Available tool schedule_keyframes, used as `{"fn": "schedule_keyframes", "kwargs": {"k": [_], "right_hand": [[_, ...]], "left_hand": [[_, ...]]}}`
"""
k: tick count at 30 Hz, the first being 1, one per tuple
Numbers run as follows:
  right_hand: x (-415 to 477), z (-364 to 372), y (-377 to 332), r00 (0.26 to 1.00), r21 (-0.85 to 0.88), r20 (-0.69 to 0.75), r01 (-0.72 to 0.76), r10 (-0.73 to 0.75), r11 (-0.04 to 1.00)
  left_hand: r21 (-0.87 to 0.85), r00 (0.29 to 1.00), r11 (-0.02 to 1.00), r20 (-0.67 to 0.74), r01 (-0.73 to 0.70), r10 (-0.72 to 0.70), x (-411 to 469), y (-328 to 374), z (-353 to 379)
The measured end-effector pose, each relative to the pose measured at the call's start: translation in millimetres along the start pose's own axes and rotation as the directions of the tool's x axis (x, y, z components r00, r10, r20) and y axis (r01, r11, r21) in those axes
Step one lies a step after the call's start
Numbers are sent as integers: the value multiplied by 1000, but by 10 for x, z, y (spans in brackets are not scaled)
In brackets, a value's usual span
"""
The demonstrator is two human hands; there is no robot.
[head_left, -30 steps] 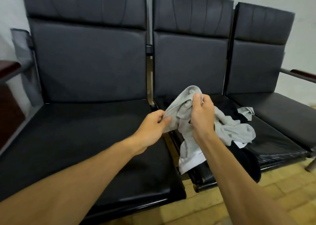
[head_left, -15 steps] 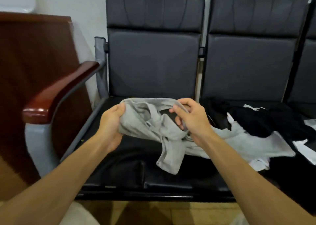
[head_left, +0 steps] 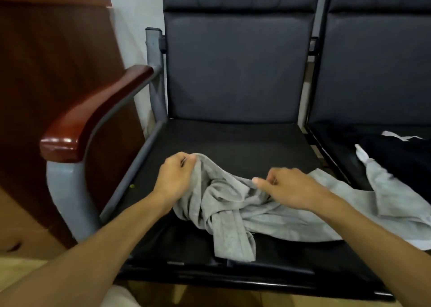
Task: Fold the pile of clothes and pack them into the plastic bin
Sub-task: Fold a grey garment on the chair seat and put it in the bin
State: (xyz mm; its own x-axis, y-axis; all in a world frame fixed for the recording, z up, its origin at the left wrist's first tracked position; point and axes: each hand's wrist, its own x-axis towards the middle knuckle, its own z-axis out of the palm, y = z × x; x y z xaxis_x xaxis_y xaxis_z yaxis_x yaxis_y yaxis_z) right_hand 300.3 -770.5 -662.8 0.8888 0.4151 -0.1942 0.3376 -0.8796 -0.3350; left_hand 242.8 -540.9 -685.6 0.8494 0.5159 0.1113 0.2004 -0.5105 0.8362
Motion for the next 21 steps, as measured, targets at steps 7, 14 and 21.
{"fn": "schedule_keyframes", "kwargs": {"k": [7, 14, 21], "right_hand": [[169, 445, -65, 976, -66, 115, 192, -183, 979], [348, 339, -109, 982, 444, -168, 151, -84, 883], [188, 42, -215, 1000, 998, 15, -15, 2, -61]], "left_hand": [[377, 984, 918, 165, -123, 64, 126, -172, 7], [366, 960, 907, 257, -206, 114, 45, -84, -10], [274, 980, 948, 156, -160, 121, -53, -27, -122]]}}
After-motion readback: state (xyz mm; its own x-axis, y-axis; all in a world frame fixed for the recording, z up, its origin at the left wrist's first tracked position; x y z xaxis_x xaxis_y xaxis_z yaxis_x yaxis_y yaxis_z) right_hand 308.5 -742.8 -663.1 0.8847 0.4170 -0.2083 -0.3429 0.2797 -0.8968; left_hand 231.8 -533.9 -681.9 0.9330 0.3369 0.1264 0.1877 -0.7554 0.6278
